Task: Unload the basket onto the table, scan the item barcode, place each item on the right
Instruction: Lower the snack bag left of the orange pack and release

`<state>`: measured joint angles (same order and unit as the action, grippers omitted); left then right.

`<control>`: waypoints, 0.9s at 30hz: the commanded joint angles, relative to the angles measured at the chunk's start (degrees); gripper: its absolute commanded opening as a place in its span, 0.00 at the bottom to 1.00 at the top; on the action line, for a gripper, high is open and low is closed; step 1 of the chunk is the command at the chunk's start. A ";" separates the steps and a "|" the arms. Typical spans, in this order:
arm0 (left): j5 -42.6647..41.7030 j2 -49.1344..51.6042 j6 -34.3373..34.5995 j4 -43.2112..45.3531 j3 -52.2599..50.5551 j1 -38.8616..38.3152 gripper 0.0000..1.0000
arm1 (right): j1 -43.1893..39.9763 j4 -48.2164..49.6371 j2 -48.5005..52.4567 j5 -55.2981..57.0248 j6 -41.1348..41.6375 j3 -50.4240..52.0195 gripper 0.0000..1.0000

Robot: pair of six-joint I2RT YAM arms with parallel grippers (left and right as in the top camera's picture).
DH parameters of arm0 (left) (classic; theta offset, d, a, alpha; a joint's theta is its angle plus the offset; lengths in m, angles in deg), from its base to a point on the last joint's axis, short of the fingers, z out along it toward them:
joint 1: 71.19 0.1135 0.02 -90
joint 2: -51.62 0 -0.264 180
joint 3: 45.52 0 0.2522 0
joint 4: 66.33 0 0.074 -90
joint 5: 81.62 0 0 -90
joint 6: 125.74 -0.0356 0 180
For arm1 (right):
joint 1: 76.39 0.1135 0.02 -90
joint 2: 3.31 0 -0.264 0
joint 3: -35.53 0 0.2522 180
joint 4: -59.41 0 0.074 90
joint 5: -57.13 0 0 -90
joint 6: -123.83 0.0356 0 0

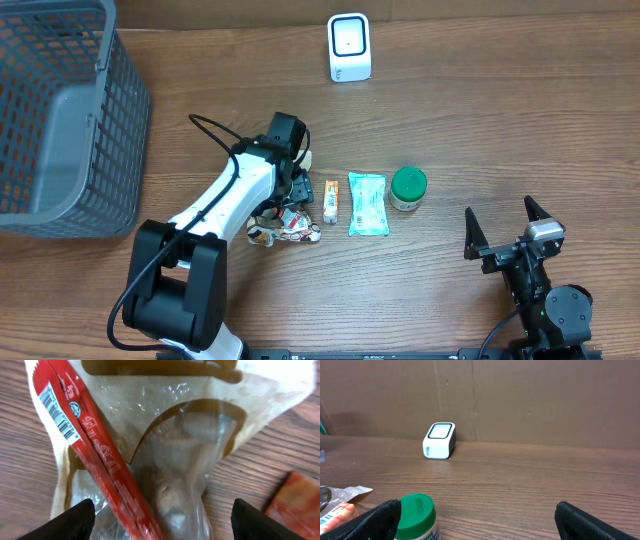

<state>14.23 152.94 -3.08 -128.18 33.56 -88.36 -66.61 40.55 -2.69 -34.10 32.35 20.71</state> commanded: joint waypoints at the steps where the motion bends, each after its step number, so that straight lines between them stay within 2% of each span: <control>1: 0.76 -3.15 -1.51 -1.60 4.00 0.00 0.79 | -0.15 0.28 -0.46 0.24 -0.07 0.59 1.00; 7: 0.74 -5.99 -2.49 -5.46 7.72 0.00 0.79 | -0.15 0.28 -0.46 0.24 -0.07 0.59 1.00; 8: 0.72 -6.29 -2.49 -5.81 7.72 0.00 0.74 | -0.15 0.31 -0.46 0.24 -0.07 0.59 1.00; 9: 0.70 -6.38 -2.49 -6.23 7.72 0.00 0.58 | -0.15 0.31 -0.46 0.24 -0.07 0.59 1.00; 10: 0.70 -6.38 -2.47 -6.80 7.72 0.00 0.10 | -0.15 0.28 -0.46 0.24 -0.07 0.59 1.00; 11: 0.66 -6.23 -2.47 -7.52 7.69 0.00 0.04 | -0.15 0.28 -0.46 0.24 -0.07 0.59 1.00; 14: -0.04 -5.79 -2.49 -8.74 7.30 -0.02 0.04 | -0.15 0.31 -0.46 0.24 -0.07 0.59 1.00; 18: -1.01 -5.05 -3.13 -7.74 5.40 -0.13 0.11 | -0.15 0.31 -0.46 0.24 -0.07 0.59 1.00; 27: -1.46 -5.01 -2.75 0.46 -2.47 -0.13 0.10 | -0.15 0.28 -0.46 0.24 -0.07 0.59 1.00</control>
<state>13.46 147.43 -5.31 -128.80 33.38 -88.36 -66.61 40.51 -2.69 -34.10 32.33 20.71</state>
